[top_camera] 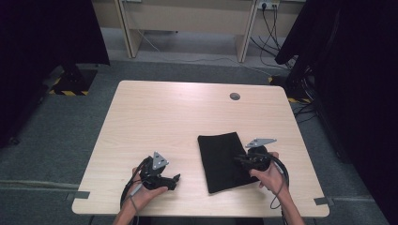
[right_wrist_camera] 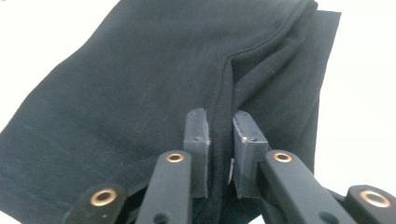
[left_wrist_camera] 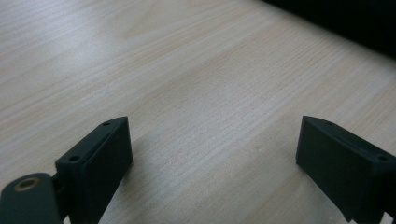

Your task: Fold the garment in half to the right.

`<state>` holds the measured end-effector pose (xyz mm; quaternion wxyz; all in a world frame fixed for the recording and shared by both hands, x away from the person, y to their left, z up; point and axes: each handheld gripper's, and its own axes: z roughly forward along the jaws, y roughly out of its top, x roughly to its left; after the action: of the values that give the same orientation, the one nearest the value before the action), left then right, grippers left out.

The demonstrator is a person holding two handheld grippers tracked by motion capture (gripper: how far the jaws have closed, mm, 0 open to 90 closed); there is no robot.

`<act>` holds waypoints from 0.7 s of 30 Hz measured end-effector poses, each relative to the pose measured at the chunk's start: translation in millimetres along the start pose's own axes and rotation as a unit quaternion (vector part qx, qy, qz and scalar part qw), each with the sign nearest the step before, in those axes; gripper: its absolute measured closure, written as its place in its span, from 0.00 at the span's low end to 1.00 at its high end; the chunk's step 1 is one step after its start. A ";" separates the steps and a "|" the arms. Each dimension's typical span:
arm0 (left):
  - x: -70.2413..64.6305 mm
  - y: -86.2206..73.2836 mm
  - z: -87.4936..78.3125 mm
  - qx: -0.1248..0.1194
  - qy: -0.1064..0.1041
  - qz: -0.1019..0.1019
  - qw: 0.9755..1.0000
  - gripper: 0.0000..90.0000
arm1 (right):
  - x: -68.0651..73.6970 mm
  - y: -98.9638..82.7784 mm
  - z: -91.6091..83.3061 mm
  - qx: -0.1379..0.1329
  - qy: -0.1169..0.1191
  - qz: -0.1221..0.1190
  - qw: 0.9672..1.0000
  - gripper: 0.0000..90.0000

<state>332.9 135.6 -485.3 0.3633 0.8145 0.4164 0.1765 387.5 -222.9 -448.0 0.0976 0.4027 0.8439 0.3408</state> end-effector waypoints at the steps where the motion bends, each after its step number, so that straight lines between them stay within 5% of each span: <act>1: 0.0 0.0 0.0 0.000 0.000 0.000 1.000 0.10 | 0.0 1.2 -3.5 -0.004 0.000 0.002 1.000 0.89; 15: 0.1 0.0 0.0 0.000 0.000 0.000 1.000 0.11 | 7.6 33.7 -40.8 -0.043 0.012 -0.033 0.998 0.91; 21: 0.1 0.0 -0.1 0.000 0.000 -0.001 1.000 0.11 | -0.3 37.0 -48.7 -0.056 0.010 -0.022 0.998 0.91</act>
<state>333.0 135.7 -485.3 0.3638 0.8142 0.4167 0.1761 389.0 -230.9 -387.3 0.1190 0.3749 0.8328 0.3895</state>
